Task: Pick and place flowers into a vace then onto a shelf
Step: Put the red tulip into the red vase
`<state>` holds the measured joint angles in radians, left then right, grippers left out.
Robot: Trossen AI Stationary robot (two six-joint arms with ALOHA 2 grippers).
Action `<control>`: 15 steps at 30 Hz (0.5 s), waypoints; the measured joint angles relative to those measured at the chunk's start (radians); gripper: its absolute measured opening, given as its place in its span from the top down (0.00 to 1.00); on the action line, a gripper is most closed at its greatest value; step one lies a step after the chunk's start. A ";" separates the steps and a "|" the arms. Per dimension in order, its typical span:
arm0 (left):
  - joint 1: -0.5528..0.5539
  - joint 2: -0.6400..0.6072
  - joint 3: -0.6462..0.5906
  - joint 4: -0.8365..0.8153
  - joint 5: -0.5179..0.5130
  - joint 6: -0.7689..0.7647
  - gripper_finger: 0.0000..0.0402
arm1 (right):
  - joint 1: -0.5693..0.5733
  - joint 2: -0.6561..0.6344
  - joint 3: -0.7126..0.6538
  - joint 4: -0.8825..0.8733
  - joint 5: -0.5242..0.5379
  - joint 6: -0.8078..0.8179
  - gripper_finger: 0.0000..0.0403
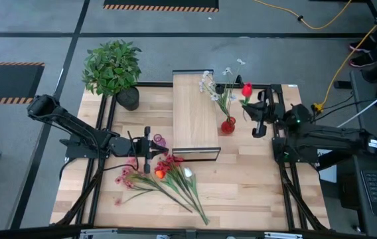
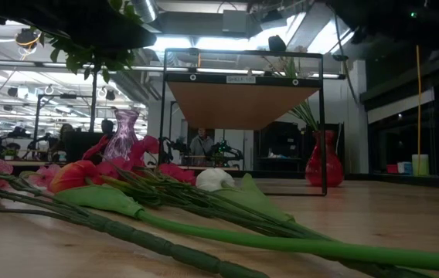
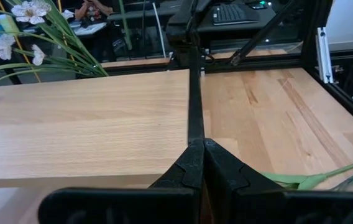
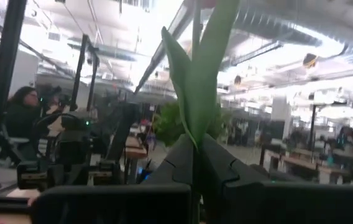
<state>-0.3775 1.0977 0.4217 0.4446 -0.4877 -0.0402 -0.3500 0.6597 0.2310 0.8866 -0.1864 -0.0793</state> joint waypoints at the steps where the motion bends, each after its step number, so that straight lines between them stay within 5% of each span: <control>1: 0.000 0.000 0.000 0.000 0.005 0.002 0.99 | -0.001 0.014 -0.015 0.047 0.000 -0.002 0.99; 15: 0.000 0.000 0.000 0.000 0.010 0.019 0.99 | -0.001 0.281 -0.070 0.435 0.001 -0.003 0.99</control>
<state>-0.3775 1.0977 0.4217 0.4450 -0.4781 -0.0216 -0.3508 0.9412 0.1608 1.3215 -0.1852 -0.0821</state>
